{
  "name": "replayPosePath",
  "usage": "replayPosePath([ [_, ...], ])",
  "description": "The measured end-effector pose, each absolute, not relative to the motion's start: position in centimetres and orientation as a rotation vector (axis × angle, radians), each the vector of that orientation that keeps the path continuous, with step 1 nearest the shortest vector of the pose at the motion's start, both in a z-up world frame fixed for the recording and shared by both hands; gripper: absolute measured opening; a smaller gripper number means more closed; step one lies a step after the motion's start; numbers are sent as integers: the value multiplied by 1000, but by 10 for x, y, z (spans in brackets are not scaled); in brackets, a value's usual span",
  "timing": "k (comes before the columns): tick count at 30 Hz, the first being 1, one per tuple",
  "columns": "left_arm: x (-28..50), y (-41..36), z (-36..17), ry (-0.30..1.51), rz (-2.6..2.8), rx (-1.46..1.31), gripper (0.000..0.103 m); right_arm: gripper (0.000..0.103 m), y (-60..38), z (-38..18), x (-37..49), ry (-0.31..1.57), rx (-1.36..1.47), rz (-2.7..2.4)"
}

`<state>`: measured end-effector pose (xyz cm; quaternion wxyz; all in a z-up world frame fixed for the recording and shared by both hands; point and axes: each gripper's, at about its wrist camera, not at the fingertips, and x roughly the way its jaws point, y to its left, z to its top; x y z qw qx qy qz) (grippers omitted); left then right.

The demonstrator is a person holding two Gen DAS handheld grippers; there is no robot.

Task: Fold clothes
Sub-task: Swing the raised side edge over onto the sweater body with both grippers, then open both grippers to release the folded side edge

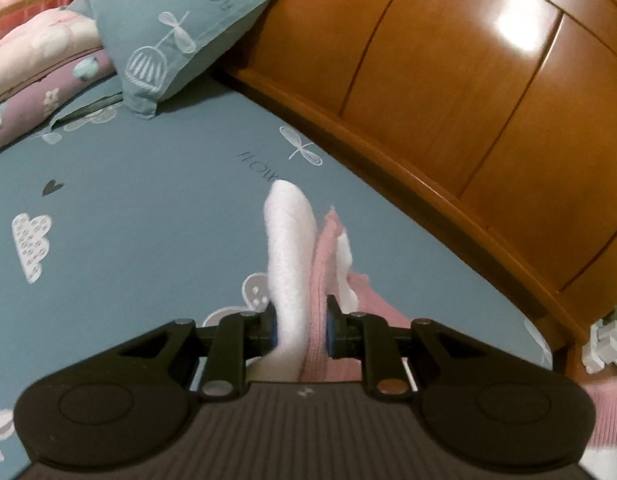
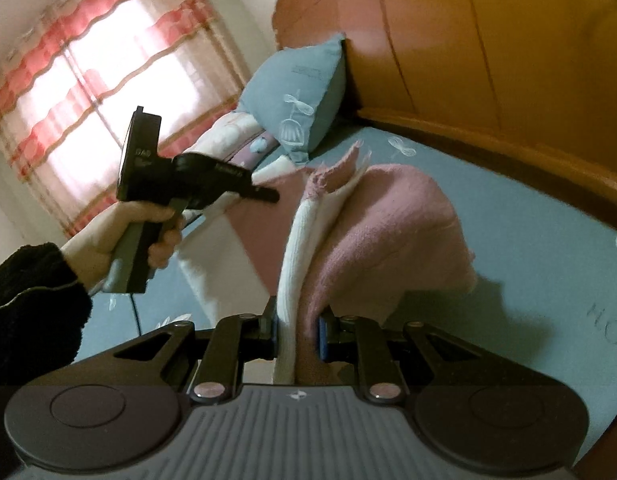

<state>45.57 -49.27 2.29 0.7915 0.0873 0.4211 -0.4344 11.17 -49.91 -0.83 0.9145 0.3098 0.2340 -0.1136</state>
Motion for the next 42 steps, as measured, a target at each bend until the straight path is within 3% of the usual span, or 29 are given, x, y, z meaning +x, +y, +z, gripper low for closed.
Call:
replayPosePath([
  [11, 477, -535, -17, 936, -859, 233, 18, 21, -519, -84, 82, 497, 842, -309],
  [22, 507, -519, -77, 1007, -756, 213, 20, 21, -539, -162, 53, 553, 1029, -398],
  [26, 515, -517, -94, 1022, -735, 204, 29, 23, -541, -176, 47, 535, 1085, -389],
  [29, 521, -516, -106, 1043, -717, 192, 46, 28, -543, -180, 49, 519, 1102, -384],
  [31, 523, -514, -112, 1045, -720, 186, 48, 29, -544, -182, 50, 509, 1112, -381],
  [33, 528, -510, -114, 1062, -726, 163, 57, 30, -546, -184, 50, 499, 1124, -376],
  [38, 540, -482, -92, 1087, -714, 25, 58, 51, -547, -184, 47, 467, 1142, -346],
  [42, 538, -451, -59, 1020, -642, 0, 62, 54, -546, -179, 45, 444, 1154, -337],
])
